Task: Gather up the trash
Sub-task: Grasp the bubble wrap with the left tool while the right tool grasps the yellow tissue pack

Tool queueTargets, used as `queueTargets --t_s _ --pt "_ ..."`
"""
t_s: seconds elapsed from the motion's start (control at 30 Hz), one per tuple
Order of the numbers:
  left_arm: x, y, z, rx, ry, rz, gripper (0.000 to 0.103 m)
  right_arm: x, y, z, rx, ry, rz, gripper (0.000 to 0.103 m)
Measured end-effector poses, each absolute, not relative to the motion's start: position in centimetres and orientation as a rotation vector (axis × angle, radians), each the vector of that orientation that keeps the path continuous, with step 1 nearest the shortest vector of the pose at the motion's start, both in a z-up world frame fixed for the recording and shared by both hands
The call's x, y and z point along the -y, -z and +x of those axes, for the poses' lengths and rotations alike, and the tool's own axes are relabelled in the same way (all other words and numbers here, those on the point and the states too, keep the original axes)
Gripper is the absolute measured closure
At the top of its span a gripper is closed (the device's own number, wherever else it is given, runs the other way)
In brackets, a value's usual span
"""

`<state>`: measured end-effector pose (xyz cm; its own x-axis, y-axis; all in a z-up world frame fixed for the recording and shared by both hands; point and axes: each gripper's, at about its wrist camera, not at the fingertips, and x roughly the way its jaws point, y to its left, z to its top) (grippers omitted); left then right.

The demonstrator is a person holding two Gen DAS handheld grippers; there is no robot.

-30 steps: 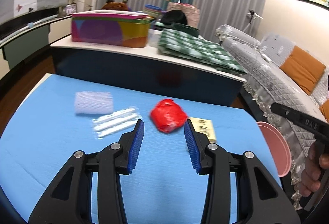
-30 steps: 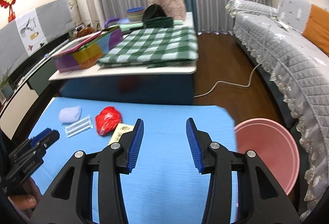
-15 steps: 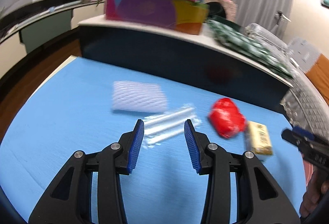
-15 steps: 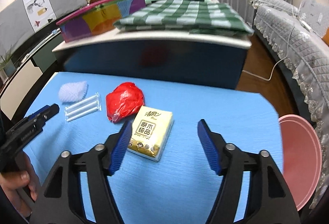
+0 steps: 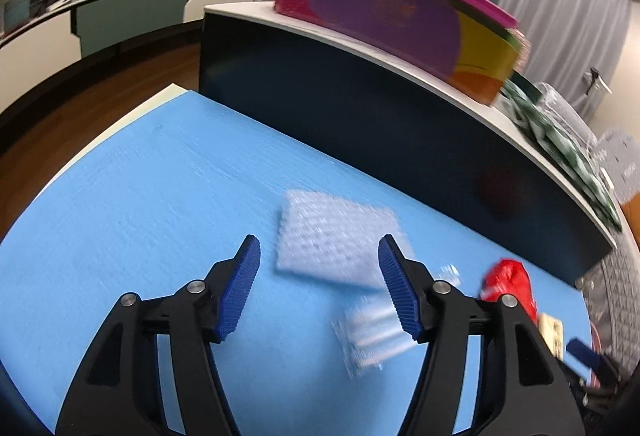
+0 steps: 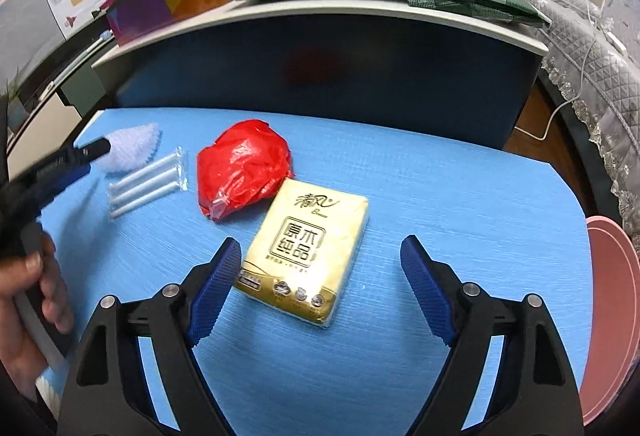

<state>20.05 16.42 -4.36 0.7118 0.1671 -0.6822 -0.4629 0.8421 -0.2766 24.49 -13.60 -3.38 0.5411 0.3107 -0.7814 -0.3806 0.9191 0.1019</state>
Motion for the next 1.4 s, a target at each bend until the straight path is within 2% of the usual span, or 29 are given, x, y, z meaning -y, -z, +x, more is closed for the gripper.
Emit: queueTargets --t_s 0.1,0.13,0.17,0.2,0.23,0.3,0.33,0.43,0.6,0.9,0.97,1.03,1.07,1.27,1.33,1.37,1.4 --pt "-16.8 4.9 20.7 -0.718 -0.369 -0.478 0.044 13.7 3.6 24.7 -0.922 -0.417 -0.090 0.023" --pt "-16.7 4.9 20.9 -0.723 -0.365 -0.479 0.047 13.7 3.6 24.7 -0.924 -0.419 -0.096 0.023" --pt "-16.5 5.0 21.0 -0.726 -0.359 -0.475 0.054 13.7 3.6 24.7 -0.925 -0.424 -0.098 0.024" --pt "-16.2 4.9 21.1 -0.732 -0.349 -0.465 0.065 13.8 3.6 24.7 -0.925 -0.428 -0.098 0.025" --pt "-15.9 4.9 21.2 -0.735 -0.341 -0.455 0.070 13.8 3.6 24.7 -0.926 -0.432 -0.098 0.026" --pt "-15.2 4.7 21.3 -0.736 -0.319 -0.424 0.076 14.0 3.5 24.7 -0.929 -0.434 -0.099 0.027" --pt "-15.0 4.6 21.2 -0.735 -0.317 -0.411 0.083 14.0 3.5 24.7 -0.930 -0.435 -0.100 0.028" --pt "-14.4 4.0 20.8 -0.726 -0.302 -0.395 0.088 14.4 3.4 24.6 -0.938 -0.442 -0.099 0.032" --pt "-13.0 2.4 19.8 -0.700 -0.284 -0.359 0.090 15.0 3.3 24.0 -0.944 -0.463 -0.103 0.053" --pt "-10.4 -0.2 17.5 -0.665 -0.241 -0.304 0.090 16.3 2.7 22.5 -0.931 -0.434 -0.119 0.062" --pt "-9.9 -0.5 17.1 -0.664 -0.230 -0.288 0.090 16.4 2.4 22.1 -0.927 -0.437 -0.128 0.062" --pt "-9.6 -0.9 16.7 -0.662 -0.221 -0.281 0.090 16.5 2.5 22.1 -0.931 -0.424 -0.132 0.046" --pt "-9.5 -1.0 16.6 -0.660 -0.219 -0.279 0.090 16.6 2.6 22.2 -0.935 -0.413 -0.131 0.033" --pt "-8.0 -2.4 15.3 -0.649 -0.196 -0.242 0.090 16.2 3.7 22.6 -0.948 -0.397 -0.150 0.032" --pt "-7.7 -2.8 14.9 -0.643 -0.194 -0.223 0.090 16.2 3.9 22.7 -0.953 -0.390 -0.151 0.037" --pt "-7.6 -2.9 14.7 -0.642 -0.193 -0.218 0.090 16.3 4.0 22.8 -0.955 -0.389 -0.150 0.047" --pt "-7.5 -3.1 14.5 -0.641 -0.194 -0.212 0.090 16.3 4.0 22.8 -0.957 -0.391 -0.149 0.049"
